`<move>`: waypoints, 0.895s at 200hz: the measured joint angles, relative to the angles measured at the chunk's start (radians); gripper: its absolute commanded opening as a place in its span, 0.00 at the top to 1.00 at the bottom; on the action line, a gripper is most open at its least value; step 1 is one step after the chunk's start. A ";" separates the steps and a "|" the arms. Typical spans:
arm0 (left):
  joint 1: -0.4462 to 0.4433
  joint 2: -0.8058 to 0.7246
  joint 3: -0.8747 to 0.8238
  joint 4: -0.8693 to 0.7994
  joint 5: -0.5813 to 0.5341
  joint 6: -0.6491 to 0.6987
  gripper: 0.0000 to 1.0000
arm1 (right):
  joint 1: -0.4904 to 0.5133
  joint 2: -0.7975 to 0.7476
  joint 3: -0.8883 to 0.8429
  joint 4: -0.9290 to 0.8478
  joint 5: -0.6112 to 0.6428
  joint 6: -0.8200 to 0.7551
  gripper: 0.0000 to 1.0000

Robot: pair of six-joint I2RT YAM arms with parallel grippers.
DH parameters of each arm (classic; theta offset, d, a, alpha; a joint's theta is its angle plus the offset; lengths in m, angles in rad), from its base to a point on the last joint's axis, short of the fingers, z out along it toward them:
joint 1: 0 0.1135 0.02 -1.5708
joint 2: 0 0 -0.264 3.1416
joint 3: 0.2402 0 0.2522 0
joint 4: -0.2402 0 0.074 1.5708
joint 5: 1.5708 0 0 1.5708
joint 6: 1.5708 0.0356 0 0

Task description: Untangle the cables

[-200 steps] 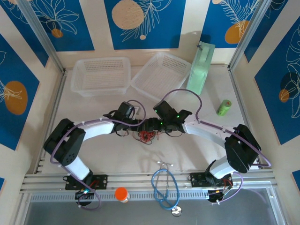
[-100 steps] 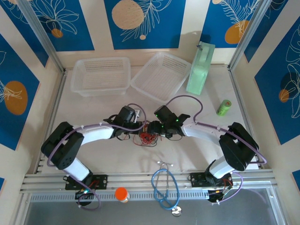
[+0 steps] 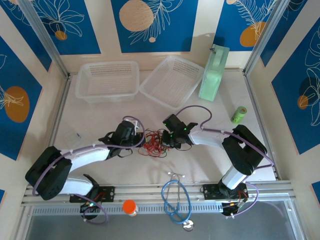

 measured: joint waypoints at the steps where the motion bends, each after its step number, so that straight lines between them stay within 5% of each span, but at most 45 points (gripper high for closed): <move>1: 0.000 -0.005 -0.003 0.000 -0.003 0.000 0.91 | -0.001 0.000 0.000 0.000 -0.001 0.000 0.99; 46: 0.000 -0.141 -0.106 -0.004 -0.139 -0.061 0.72 | -0.086 -0.030 -0.085 0.047 -0.069 0.020 0.97; 114: 0.000 -0.177 -0.138 -0.021 -0.214 -0.084 0.41 | -0.123 -0.053 -0.110 0.054 -0.188 0.007 0.52; 179: -0.003 -0.196 -0.018 -0.101 -0.157 0.008 0.19 | -0.033 -0.293 0.061 -0.313 -0.007 -0.158 0.25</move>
